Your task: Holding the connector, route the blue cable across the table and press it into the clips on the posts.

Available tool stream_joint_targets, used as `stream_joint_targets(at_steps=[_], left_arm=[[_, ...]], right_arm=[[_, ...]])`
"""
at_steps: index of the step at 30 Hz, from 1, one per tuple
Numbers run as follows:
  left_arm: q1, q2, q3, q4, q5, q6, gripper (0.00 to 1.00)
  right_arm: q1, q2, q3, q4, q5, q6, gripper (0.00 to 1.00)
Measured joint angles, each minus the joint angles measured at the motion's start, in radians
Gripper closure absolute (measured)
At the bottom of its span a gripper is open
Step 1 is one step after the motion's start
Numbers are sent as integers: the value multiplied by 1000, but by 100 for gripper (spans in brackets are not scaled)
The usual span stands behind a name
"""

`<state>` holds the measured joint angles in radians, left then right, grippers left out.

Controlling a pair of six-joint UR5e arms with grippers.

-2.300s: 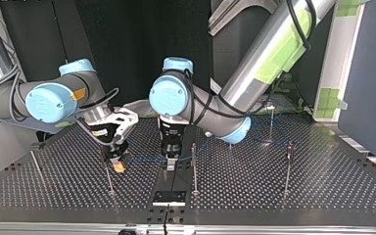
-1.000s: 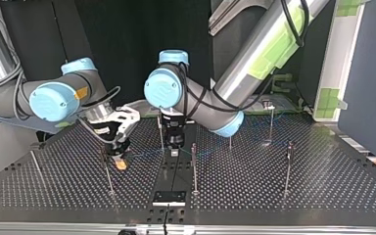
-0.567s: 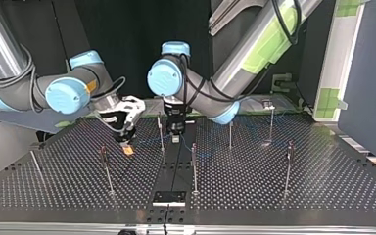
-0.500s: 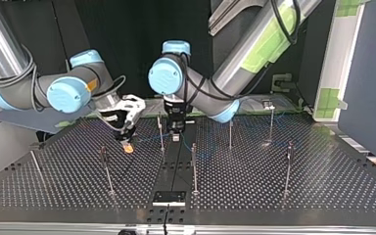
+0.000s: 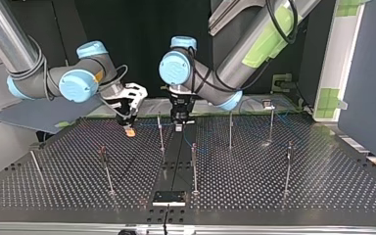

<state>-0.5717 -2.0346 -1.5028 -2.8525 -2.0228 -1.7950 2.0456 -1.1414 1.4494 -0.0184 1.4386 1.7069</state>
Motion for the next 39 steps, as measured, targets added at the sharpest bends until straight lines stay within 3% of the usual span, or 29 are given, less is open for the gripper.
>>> stream_joint_targets(at_steps=[6, 11, 23, 30, 39], left_arm=[[8, -16, -53, 53, 30, -1, 100], [9, -45, -97, 98, 50, -8, 100], [10, -54, -201, 200, 125, -23, 100], [10, -57, -263, 254, 149, -39, 100], [1, -116, -221, 254, 186, -56, 100]], right_arm=[[-4, 0, 52, 0, 5, -27, 100], [-7, 1, 88, -9, 7, -37, 100], [-10, 6, 133, -72, 8, -23, 100], [-10, 37, 142, -97, 4, -12, 100], [-20, 57, 143, -104, 4, -10, 100]])
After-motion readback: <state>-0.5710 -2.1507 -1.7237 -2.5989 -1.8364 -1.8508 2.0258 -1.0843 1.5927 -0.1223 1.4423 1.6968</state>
